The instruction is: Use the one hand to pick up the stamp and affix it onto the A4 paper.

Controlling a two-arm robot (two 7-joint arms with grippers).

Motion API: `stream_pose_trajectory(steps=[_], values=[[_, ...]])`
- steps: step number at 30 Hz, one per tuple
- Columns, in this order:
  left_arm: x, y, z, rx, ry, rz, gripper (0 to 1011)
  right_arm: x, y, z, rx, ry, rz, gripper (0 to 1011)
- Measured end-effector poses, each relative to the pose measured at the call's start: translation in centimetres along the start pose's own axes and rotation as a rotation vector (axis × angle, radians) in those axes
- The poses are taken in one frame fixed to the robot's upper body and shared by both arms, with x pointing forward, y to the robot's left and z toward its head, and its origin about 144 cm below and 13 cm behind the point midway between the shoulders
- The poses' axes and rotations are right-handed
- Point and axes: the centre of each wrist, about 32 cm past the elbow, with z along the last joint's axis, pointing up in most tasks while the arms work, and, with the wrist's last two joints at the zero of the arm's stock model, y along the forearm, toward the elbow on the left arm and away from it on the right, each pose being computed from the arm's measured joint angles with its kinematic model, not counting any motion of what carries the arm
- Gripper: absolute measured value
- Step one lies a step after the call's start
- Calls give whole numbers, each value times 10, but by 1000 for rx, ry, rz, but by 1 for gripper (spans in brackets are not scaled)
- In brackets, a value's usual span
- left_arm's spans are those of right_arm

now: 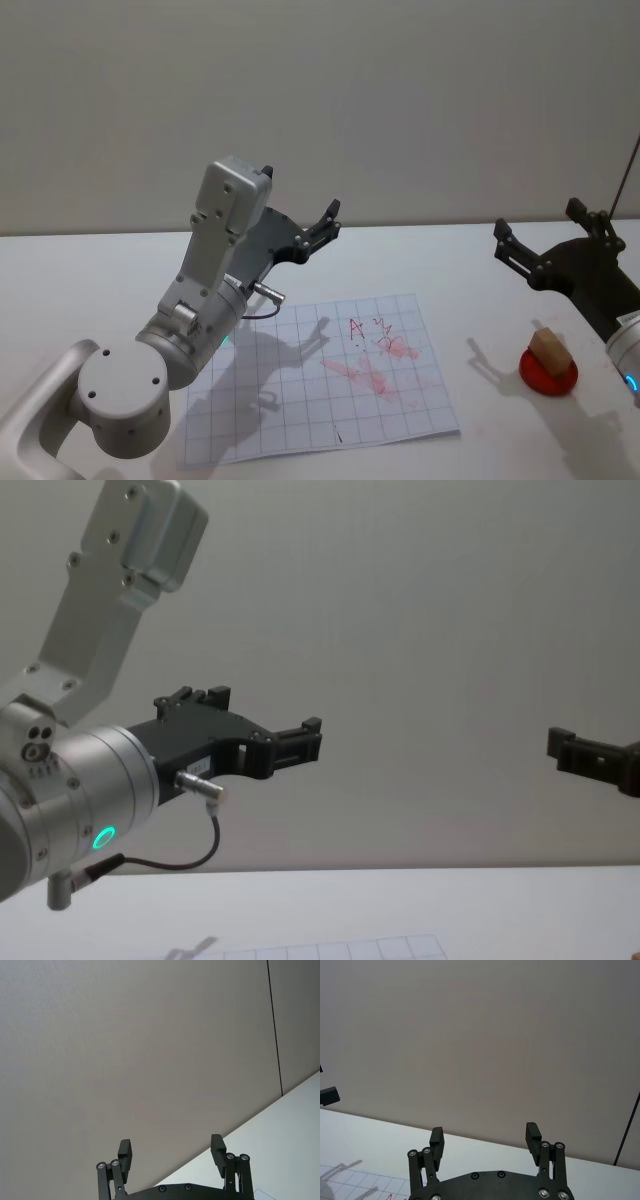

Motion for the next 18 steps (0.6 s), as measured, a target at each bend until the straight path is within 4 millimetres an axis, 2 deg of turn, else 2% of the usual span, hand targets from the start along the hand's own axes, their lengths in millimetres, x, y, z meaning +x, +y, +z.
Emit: stream_pose_trajectory(steps=[18], values=[[0,0,0,0,0,0,1001,0,0,0,0,0,0,1001]])
